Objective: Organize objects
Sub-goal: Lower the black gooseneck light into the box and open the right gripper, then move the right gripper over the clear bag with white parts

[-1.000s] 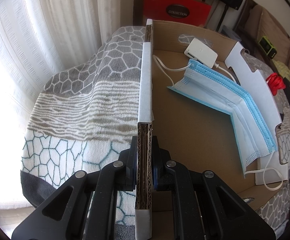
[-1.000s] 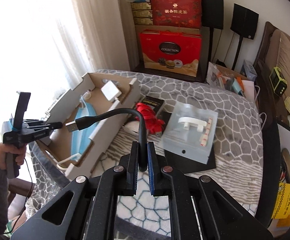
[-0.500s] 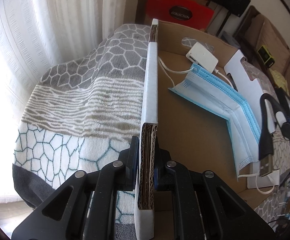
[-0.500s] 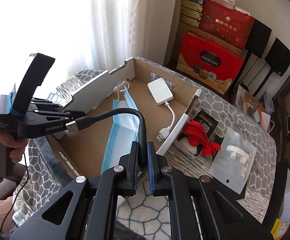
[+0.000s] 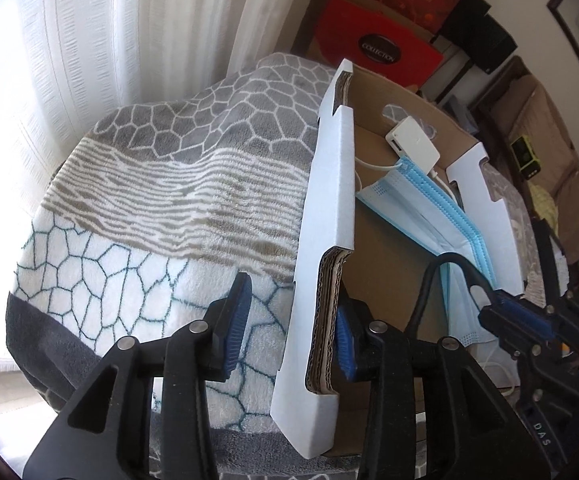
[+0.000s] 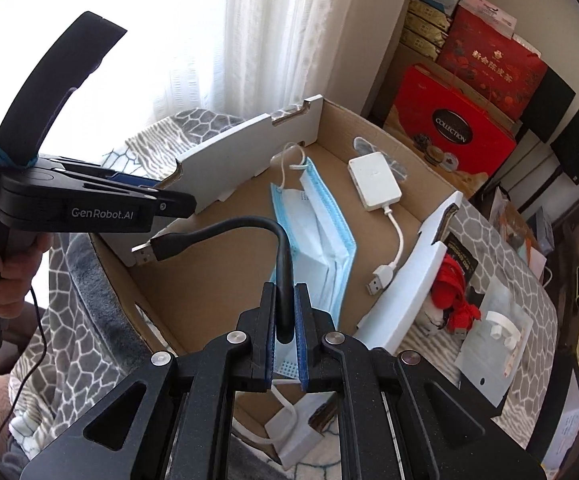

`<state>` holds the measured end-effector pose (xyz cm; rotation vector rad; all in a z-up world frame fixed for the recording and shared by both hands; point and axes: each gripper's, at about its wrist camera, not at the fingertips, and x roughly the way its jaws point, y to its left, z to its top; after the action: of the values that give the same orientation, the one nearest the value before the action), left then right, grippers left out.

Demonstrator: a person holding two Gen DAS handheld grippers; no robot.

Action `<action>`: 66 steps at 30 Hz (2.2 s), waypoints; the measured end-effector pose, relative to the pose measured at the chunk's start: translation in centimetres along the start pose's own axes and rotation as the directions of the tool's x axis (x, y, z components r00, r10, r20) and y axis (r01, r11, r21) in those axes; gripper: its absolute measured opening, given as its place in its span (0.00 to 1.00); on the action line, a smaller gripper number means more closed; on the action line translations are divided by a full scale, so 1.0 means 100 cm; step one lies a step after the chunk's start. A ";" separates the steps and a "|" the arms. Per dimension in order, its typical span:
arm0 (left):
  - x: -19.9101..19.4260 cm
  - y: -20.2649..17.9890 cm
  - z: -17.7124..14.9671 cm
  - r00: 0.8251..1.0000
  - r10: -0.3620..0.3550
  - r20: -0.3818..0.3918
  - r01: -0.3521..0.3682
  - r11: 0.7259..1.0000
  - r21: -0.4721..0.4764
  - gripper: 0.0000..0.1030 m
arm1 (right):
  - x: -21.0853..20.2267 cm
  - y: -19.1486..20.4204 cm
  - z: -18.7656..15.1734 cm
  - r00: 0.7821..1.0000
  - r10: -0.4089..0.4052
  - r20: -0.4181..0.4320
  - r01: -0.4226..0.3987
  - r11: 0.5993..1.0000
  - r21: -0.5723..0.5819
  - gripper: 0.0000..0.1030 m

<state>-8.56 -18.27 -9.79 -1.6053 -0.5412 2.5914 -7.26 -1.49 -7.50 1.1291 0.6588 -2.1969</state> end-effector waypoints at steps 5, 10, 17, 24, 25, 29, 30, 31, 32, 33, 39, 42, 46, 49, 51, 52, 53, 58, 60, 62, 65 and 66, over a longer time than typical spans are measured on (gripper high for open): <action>-0.003 0.000 0.001 1.000 0.003 0.004 -0.003 1.000 0.002 0.37 | 0.009 -0.002 0.001 0.989 0.149 -0.011 -0.148 0.986 0.079 0.08; -0.004 -0.004 0.002 1.000 0.021 0.009 -0.021 1.000 0.023 0.37 | -0.007 -0.023 0.001 0.990 0.137 0.027 -0.140 0.981 0.132 0.14; -0.002 -0.011 0.000 0.998 0.060 0.016 -0.060 0.996 0.062 0.33 | -0.046 -0.071 -0.002 0.995 0.071 0.068 -0.083 0.978 0.192 0.19; 0.001 -0.015 0.000 0.998 0.061 0.007 -0.061 0.995 0.075 0.27 | -0.060 -0.126 -0.018 0.999 0.017 0.048 -0.029 0.961 0.274 0.28; 0.002 -0.015 0.000 0.998 0.056 0.004 -0.056 0.995 0.077 0.24 | -0.062 -0.132 -0.022 0.999 0.008 0.044 -0.021 0.958 0.287 0.30; 0.004 -0.021 -0.001 0.998 0.064 0.000 -0.064 0.993 0.099 0.16 | -0.065 -0.163 -0.035 0.999 -0.030 0.025 0.019 0.939 0.342 0.31; 0.005 -0.024 -0.001 0.998 0.069 -0.001 -0.068 0.992 0.107 0.15 | -0.064 -0.170 -0.038 0.999 -0.039 0.019 0.030 0.934 0.357 0.31; 0.005 -0.026 -0.002 0.997 0.077 -0.001 -0.076 0.991 0.114 0.14 | -0.064 -0.177 -0.041 0.999 -0.047 0.014 0.038 0.927 0.372 0.32; 0.006 -0.027 -0.002 0.996 0.084 0.000 -0.083 0.989 0.121 0.13 | -0.063 -0.184 -0.045 0.999 -0.054 0.007 0.047 0.920 0.389 0.32; 0.007 -0.028 -0.002 0.996 0.087 -0.001 -0.086 0.988 0.126 0.12 | -0.063 -0.190 -0.048 0.998 -0.061 0.002 0.055 0.914 0.401 0.32; 0.008 -0.030 -0.003 0.995 0.100 0.003 -0.099 0.985 0.141 0.11 | -0.057 -0.220 -0.067 0.994 -0.098 -0.039 0.105 0.885 0.454 0.33; 0.008 -0.032 -0.003 0.994 0.105 0.004 -0.104 0.984 0.146 0.11 | -0.050 -0.231 -0.074 0.992 -0.110 -0.059 0.125 0.869 0.479 0.33; 0.008 -0.033 -0.004 0.994 0.110 0.005 -0.109 0.983 0.149 0.11 | -0.039 -0.248 -0.085 0.990 -0.111 -0.089 0.141 0.842 0.521 0.35; 0.009 -0.032 -0.004 0.994 0.109 0.000 -0.108 0.983 0.148 0.11 | -0.028 -0.261 -0.095 0.990 -0.098 -0.097 0.136 0.814 0.564 0.39; 0.010 -0.031 -0.004 0.994 0.110 -0.002 -0.108 0.983 0.149 0.11 | -0.021 -0.269 -0.101 0.991 -0.089 -0.098 0.130 0.797 0.590 0.39; 0.011 -0.031 -0.004 0.994 0.110 -0.003 -0.108 0.983 0.150 0.11 | -0.018 -0.272 -0.104 0.991 -0.086 -0.099 0.129 0.790 0.599 0.39; 0.011 -0.031 -0.004 0.994 0.110 -0.004 -0.108 0.983 0.150 0.11 | -0.014 -0.276 -0.106 0.992 -0.084 -0.099 0.127 0.784 0.607 0.39; 0.012 -0.030 -0.004 0.994 0.105 -0.006 -0.103 0.984 0.148 0.11 | -0.003 -0.287 -0.112 0.995 -0.057 -0.076 0.093 0.755 0.649 0.39; 0.012 -0.030 -0.004 0.994 0.105 -0.006 -0.103 0.983 0.149 0.11 | 0.001 -0.291 -0.114 0.997 -0.042 -0.060 0.071 0.744 0.664 0.39; 0.012 -0.030 -0.004 0.994 0.106 -0.006 -0.104 0.983 0.149 0.11 | 0.004 -0.292 -0.114 0.998 -0.028 -0.049 0.054 0.739 0.671 0.39; 0.012 -0.030 -0.004 0.994 0.107 -0.006 -0.105 0.983 0.149 0.11 | 0.008 -0.291 -0.111 0.999 -0.023 -0.041 0.045 0.743 0.667 0.39; 0.012 -0.030 -0.004 0.994 0.107 -0.006 -0.105 0.983 0.149 0.11 | 0.008 -0.289 -0.110 0.999 -0.025 -0.039 0.044 0.747 0.664 0.39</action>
<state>-9.19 -15.08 -10.09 -1.6445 -0.2614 2.6214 -21.36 26.02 -9.22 1.4905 -0.1480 -2.5300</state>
